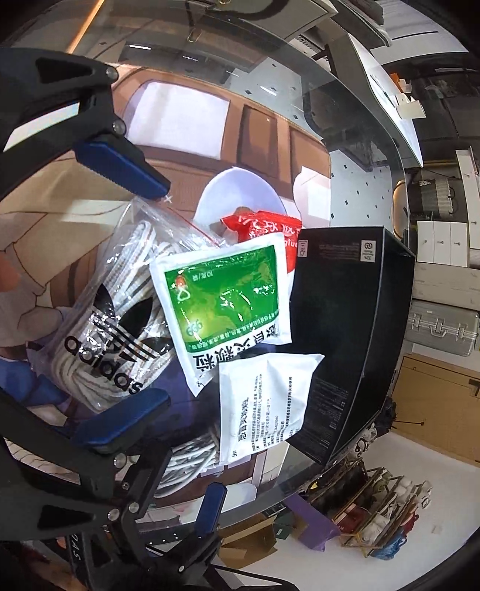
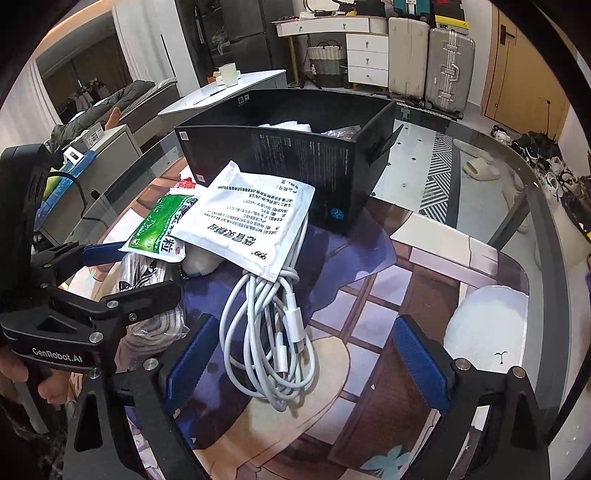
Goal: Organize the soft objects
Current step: 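Close the right tool on the white cable bundle while the left tool grasps the adidas lace bag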
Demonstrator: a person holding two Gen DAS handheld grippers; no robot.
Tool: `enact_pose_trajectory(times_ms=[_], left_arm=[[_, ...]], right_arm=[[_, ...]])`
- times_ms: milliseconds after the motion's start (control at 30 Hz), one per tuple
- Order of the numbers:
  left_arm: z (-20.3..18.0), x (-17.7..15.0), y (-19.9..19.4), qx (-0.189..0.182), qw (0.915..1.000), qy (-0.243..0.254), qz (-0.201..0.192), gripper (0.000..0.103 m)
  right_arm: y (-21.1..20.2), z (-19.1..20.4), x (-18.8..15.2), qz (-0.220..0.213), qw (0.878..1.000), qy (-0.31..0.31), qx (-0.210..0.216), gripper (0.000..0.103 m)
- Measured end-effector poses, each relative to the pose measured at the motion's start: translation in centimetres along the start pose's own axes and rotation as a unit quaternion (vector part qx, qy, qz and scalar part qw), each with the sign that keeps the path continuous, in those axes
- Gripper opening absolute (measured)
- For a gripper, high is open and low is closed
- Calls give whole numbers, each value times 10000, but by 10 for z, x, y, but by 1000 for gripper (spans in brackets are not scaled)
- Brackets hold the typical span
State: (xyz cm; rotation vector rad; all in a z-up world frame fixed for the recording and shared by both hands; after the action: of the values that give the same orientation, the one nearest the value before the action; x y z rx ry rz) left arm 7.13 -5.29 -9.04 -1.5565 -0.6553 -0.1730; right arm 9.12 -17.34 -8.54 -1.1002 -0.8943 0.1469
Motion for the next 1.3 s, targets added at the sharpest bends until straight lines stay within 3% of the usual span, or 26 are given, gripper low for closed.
enact_pose_trajectory(times_ms=[133, 433, 567, 800, 1000, 1300], left_arm=[[7, -4, -1, 55, 10000, 52, -22, 103], [11, -14, -7, 41, 9996, 289, -50, 103], [15, -20, -9, 80, 9989, 449, -62, 103], [23, -24, -12, 48, 9988, 473, 154, 103], [27, -27, -16, 38, 9990, 424, 164, 101], [33, -29, -22, 101, 9985, 515, 170, 85]], right_arm=[[6, 3, 1, 17, 10000, 4, 5, 83], [12, 10, 8, 9, 10000, -68, -68, 70], [13, 19, 8, 46, 9997, -223, -109, 51], [16, 31, 7, 56, 9988, -448, -174, 37], [17, 37, 5, 65, 9985, -520, -186, 34], [11, 37, -3, 106, 9992, -373, 98, 34]])
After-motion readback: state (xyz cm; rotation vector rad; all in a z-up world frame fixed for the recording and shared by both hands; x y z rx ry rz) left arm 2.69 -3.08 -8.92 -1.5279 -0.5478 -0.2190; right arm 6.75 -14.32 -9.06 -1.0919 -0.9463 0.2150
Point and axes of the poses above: each gripper's, at about its wrist camera, not at the fingertips, and y roughly the way its jaws point, z to its left, x to its top, the point moved 5 cm from there along y, roughly the way its jaws point, and after that the axes turned 3 degrees about x, right-handed, at the moved point
